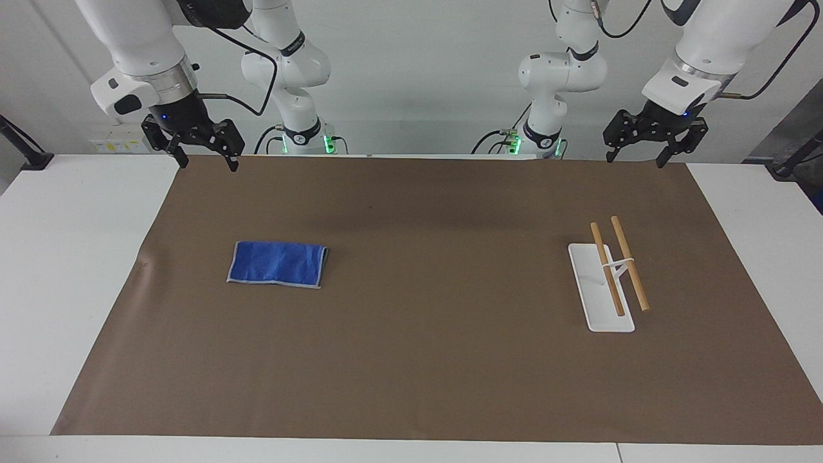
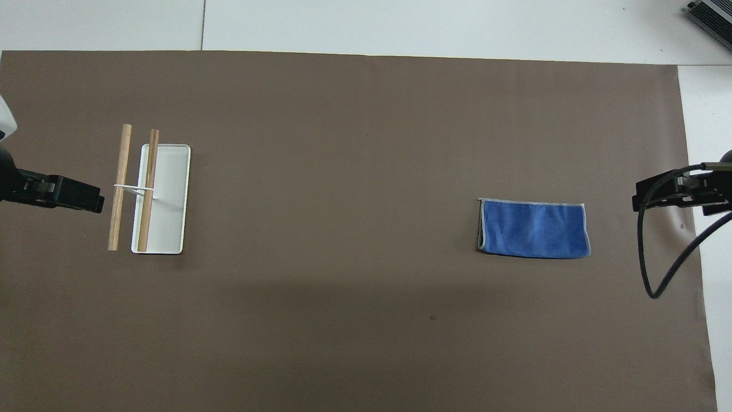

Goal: Right arm passes towel to left arm to hang

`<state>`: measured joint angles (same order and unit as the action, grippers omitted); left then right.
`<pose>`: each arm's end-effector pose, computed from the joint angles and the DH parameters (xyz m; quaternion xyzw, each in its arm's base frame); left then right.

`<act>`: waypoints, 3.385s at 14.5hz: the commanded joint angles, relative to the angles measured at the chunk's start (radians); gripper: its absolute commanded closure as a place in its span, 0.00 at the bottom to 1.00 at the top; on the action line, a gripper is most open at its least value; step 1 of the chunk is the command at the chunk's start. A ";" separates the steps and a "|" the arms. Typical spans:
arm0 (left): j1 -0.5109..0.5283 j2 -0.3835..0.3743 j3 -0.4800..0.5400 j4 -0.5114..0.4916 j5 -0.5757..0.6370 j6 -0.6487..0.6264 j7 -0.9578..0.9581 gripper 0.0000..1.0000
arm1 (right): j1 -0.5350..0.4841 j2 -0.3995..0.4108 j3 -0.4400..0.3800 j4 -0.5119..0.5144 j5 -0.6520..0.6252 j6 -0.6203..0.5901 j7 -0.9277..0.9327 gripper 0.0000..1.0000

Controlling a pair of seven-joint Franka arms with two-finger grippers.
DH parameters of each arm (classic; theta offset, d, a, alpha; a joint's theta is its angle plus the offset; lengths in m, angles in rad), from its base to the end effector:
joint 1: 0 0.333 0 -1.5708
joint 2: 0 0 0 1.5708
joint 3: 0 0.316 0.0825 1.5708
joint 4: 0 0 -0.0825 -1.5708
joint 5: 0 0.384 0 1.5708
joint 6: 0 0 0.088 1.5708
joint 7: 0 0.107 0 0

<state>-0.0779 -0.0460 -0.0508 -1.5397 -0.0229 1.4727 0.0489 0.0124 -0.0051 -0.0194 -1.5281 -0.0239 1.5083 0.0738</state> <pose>0.5253 -0.0714 0.6555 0.9959 -0.0896 -0.0109 0.0098 0.5469 -0.0065 0.6419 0.9991 -0.0410 -0.0069 0.0121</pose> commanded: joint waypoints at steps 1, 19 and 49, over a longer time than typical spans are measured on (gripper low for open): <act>-0.013 -0.017 0.009 -0.017 0.021 0.005 -0.011 0.00 | -0.005 -0.032 0.009 -0.047 0.009 0.006 0.008 0.00; -0.013 -0.017 0.009 -0.017 0.021 0.006 -0.011 0.00 | 0.038 0.037 0.009 -0.711 0.053 0.834 -0.089 0.00; -0.013 -0.017 0.008 -0.017 0.021 0.005 -0.009 0.00 | 0.083 0.102 0.019 -0.741 0.052 0.960 0.049 1.00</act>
<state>-0.0779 -0.0460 -0.0508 -1.5397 -0.0229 1.4727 0.0486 0.0939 0.1342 -0.0090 -2.3108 0.0159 2.5543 0.1175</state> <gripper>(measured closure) 0.000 0.960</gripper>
